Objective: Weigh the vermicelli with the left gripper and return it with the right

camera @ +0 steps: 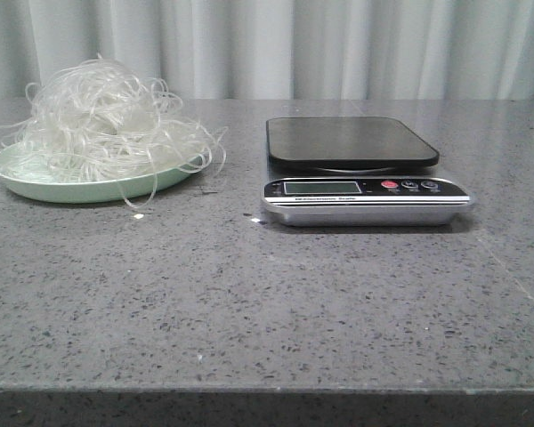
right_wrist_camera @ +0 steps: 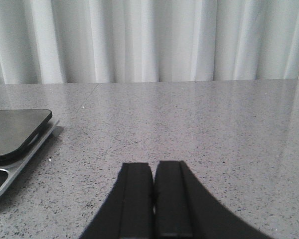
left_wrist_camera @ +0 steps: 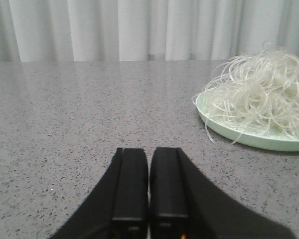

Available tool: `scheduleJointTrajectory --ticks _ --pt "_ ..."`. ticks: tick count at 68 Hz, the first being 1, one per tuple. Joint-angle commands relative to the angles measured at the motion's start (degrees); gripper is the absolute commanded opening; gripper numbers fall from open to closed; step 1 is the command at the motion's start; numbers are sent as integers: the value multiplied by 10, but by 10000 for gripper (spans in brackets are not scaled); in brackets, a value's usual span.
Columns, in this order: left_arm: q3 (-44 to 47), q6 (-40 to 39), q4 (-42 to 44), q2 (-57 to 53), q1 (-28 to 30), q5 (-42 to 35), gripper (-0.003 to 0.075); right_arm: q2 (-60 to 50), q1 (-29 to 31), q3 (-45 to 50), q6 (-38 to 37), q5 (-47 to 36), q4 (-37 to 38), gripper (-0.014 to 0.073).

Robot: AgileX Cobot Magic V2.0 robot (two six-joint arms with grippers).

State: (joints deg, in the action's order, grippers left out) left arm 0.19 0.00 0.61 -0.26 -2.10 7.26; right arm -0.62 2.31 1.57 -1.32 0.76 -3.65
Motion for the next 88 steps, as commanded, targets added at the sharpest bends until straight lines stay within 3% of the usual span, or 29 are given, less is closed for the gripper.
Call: scheduleJointTrajectory --ticks 1,33,55,67,88 --pt "4 -5 -1 -12 0 -47 137 -9 1 -4 3 -43 -1 151" --pt "4 -5 -1 -12 0 -89 137 -9 1 -4 3 -43 -1 151" --pt "-10 -4 -11 -10 0 -259 137 -9 1 -4 3 -47 -1 151" --pt "-147 -4 -11 27 0 -185 137 -9 1 -4 3 -47 -1 151" --pt "-445 -4 -11 242 0 -35 137 -9 1 -4 3 -46 -1 151"
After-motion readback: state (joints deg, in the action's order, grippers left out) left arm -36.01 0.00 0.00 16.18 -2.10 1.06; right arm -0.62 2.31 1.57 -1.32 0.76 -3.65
